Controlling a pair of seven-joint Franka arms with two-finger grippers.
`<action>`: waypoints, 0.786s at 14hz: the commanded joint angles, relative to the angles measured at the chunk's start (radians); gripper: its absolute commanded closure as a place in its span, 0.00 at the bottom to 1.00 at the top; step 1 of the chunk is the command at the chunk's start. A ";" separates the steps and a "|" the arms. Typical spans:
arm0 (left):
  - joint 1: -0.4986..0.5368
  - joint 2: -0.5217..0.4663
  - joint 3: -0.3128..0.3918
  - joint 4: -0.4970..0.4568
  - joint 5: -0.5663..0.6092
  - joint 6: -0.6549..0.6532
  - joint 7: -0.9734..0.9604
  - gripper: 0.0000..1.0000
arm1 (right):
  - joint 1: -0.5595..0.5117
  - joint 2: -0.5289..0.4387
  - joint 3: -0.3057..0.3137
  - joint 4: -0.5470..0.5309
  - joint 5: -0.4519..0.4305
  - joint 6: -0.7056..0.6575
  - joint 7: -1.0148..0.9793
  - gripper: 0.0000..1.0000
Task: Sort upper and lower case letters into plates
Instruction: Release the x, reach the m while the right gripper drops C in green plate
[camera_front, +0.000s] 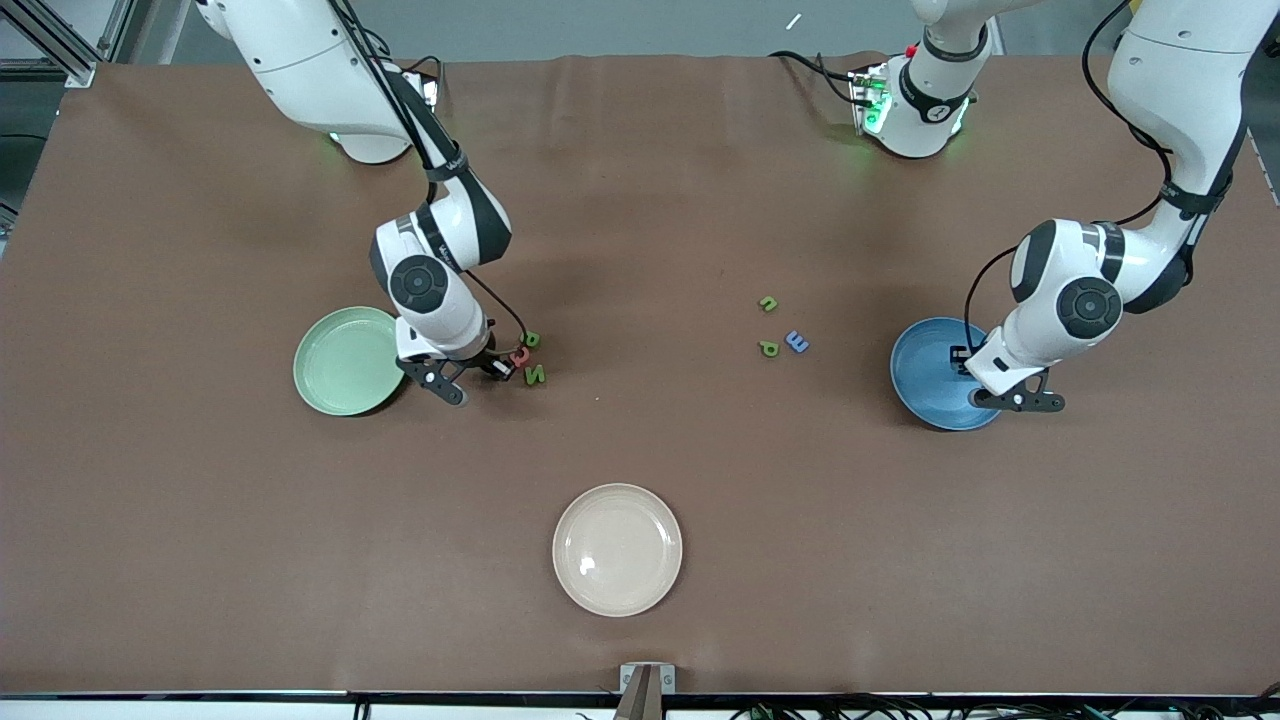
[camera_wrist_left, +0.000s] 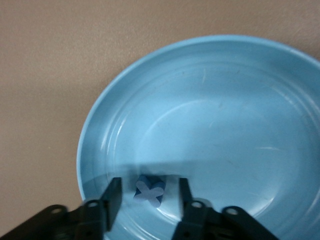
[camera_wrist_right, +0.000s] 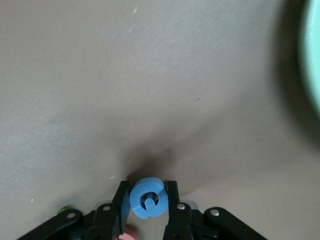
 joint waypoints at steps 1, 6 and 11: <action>0.009 -0.052 -0.049 -0.005 0.008 -0.006 -0.004 0.01 | -0.095 -0.144 0.008 -0.021 0.012 -0.146 -0.168 1.00; 0.008 -0.070 -0.189 0.052 -0.018 -0.085 -0.244 0.01 | -0.319 -0.315 0.006 -0.131 0.012 -0.223 -0.612 1.00; -0.041 -0.026 -0.321 0.081 -0.013 -0.082 -0.897 0.01 | -0.396 -0.309 0.008 -0.255 0.012 -0.114 -0.695 1.00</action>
